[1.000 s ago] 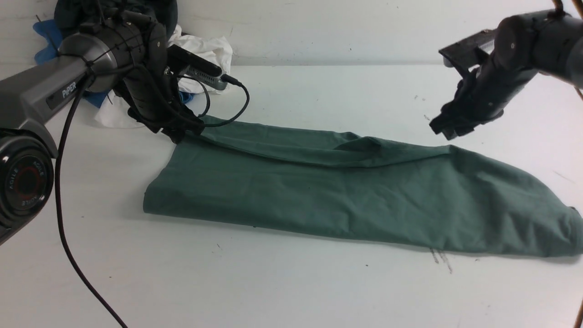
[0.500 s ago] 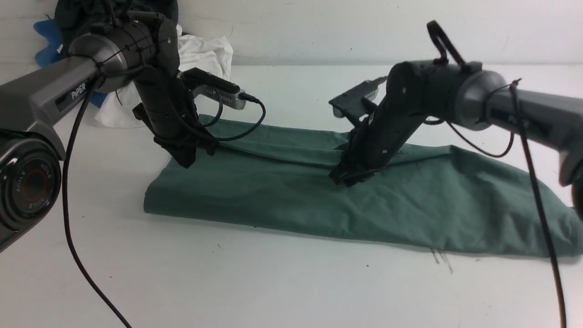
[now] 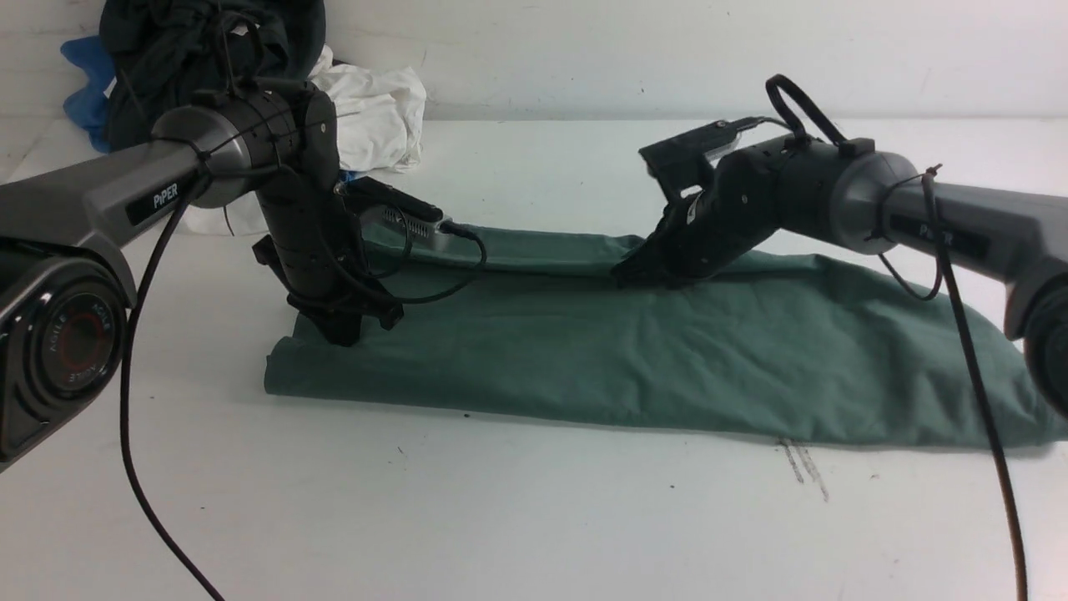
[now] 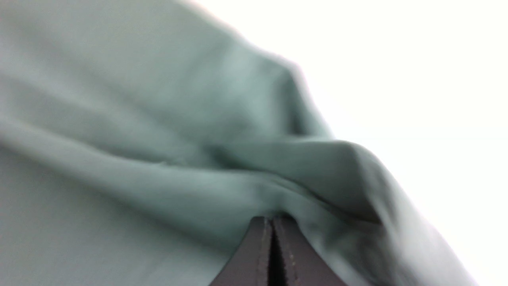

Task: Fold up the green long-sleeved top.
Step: Use both arms to drag the lower edge of the fabric forward and fold it over the upper edge, then use the right arm to clamp the right edge of the fabric

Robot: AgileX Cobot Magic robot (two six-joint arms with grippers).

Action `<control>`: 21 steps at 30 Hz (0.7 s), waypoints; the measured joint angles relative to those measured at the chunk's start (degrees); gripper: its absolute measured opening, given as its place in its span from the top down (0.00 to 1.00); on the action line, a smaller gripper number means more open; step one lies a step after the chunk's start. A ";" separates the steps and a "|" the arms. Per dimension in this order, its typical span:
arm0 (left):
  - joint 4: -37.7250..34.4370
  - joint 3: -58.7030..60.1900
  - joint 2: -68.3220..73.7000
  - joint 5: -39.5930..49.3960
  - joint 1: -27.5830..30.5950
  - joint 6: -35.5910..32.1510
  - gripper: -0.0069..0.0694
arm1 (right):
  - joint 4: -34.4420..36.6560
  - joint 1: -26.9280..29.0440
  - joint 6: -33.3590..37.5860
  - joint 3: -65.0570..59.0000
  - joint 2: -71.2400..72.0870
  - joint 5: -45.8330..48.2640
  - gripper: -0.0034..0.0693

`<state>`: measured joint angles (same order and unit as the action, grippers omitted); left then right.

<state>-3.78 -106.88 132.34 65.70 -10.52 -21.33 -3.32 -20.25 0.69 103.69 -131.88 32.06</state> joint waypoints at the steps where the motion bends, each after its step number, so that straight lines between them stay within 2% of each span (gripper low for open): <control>1: -0.05 0.13 -0.11 -0.11 0.00 -0.08 0.92 | -0.17 0.11 -0.69 0.00 -0.06 -0.38 0.96; 5: -0.41 2.28 -0.92 -1.22 0.00 -0.25 0.92 | -3.83 3.51 -12.38 0.00 -0.73 -8.20 0.96; 9: -0.41 2.41 -0.97 -1.30 0.00 -0.38 0.92 | -4.47 5.97 -17.34 0.91 -1.02 -6.85 0.96; 12: -0.34 2.75 -1.44 -1.36 0.00 -0.38 0.92 | -5.54 6.72 -16.86 2.29 -0.34 0.34 0.96; 15: -0.72 3.65 -2.92 -0.94 0.00 -0.38 0.92 | -7.43 6.27 -11.12 2.08 5.13 9.99 0.96; 21: -1.28 6.88 -7.23 3.26 0.00 -0.20 0.92 | -8.87 6.67 -7.96 -7.32 20.71 13.67 0.96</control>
<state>-5.06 -100.00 125.11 68.97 -10.52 -21.53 -12.18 -13.58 -7.26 96.37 -111.17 45.73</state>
